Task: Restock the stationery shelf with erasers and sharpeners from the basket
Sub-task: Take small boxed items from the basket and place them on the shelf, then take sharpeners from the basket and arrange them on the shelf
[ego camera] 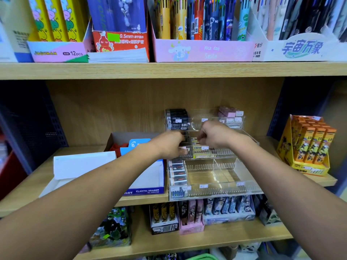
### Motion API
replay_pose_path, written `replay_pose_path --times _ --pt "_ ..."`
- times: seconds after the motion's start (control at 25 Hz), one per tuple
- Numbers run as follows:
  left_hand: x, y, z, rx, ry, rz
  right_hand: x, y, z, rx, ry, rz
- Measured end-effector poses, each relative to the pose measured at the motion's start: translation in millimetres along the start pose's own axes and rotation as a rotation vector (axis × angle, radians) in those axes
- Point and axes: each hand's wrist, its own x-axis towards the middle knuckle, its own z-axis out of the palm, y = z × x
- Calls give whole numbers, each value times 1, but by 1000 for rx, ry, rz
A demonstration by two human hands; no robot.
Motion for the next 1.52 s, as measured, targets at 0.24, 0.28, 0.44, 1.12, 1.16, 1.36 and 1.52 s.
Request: replay_pose_path --times 0.24,0.28,0.44,1.12,1.16,1.36,1.52 --pt "-69 38 -4 -39 358 -34 -90 -47 -9 221 128 -121" --pt "-90 45 -1 -62 356 -53 -110 -55 -5 237 91 -135" --pt "-167 60 43 -136 196 -40 -164 -74 41 117 -203 -219" --pt "-221 31 454 -286 -928 -300 -243 -6 479 -94 -961 41" --pt "-224 32 463 -322 -966 -349 -252 0 487 -111 -937 72" --pt "-234 51 503 -481 -963 -602 -279 -2 505 -205 -847 179" --pt "-250 63 526 -648 -931 -737 -274 8 514 -186 -747 144"
